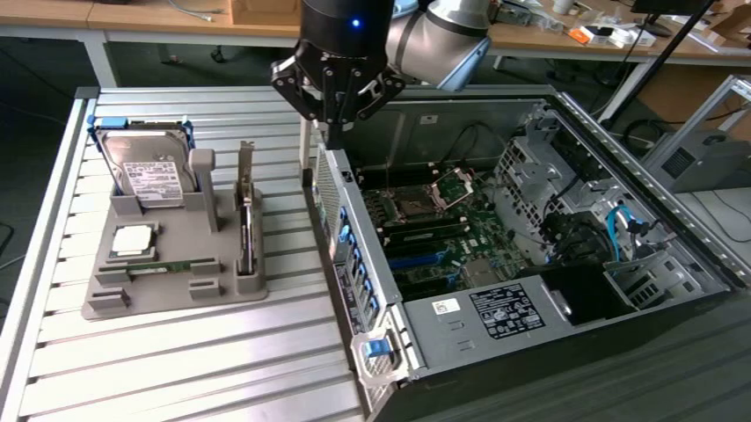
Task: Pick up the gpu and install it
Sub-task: 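Reach for the gpu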
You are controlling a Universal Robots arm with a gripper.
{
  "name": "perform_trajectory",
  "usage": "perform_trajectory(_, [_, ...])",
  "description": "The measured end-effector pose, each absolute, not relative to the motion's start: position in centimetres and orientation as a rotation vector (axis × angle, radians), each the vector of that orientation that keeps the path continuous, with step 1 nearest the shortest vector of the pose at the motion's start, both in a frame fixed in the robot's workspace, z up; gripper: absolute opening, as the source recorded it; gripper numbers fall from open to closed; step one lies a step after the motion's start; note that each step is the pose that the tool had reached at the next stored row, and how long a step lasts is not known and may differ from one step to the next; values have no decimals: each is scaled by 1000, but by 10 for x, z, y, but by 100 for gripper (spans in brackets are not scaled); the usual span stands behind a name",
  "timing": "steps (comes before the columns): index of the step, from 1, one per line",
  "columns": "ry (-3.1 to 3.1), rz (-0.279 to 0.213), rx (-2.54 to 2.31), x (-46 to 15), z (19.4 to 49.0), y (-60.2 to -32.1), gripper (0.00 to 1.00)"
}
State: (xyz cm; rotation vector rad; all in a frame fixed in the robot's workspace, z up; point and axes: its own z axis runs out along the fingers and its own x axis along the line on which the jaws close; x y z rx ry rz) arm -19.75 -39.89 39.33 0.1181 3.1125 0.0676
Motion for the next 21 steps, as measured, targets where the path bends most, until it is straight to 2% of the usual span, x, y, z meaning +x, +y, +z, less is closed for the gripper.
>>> perform_trajectory(21, [3113,68,118,-206,393,-399,11])
